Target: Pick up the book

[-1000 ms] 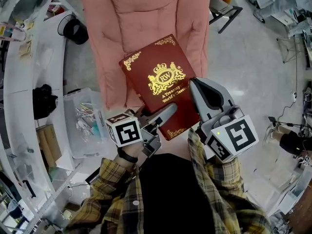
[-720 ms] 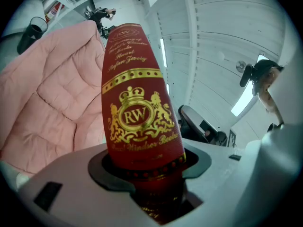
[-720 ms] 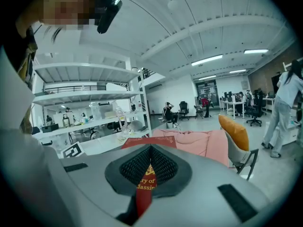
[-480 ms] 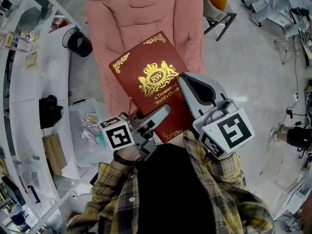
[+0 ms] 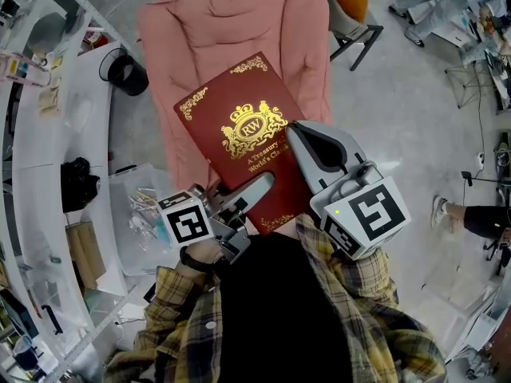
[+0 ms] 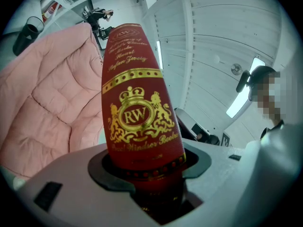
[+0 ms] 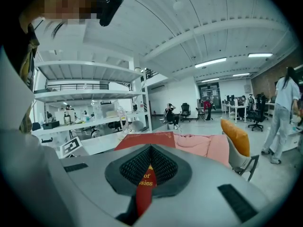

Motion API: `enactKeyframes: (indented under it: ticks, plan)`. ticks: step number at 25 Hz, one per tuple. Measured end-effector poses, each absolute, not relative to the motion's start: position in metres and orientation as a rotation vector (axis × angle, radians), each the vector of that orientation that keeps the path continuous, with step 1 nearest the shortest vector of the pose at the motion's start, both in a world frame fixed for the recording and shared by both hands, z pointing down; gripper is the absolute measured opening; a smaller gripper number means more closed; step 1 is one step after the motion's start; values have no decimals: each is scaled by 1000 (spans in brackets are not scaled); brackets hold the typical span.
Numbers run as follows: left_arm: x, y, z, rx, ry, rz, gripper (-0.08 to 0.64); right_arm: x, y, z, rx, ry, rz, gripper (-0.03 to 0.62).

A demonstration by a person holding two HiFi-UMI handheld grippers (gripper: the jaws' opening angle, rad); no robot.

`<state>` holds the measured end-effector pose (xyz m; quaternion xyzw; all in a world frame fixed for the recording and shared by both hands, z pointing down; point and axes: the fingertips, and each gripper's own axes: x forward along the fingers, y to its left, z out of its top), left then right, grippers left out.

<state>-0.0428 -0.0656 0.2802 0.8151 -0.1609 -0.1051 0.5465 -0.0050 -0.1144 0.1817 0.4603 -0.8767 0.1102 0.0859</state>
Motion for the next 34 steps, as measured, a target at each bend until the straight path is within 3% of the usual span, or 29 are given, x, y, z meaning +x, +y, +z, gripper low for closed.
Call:
enactKeyframes:
  ticks: [34]
  plan:
    - [-42, -57, 272, 1925, -395, -270, 265, -1, -107, 177, 1355, -2618, 315, 15]
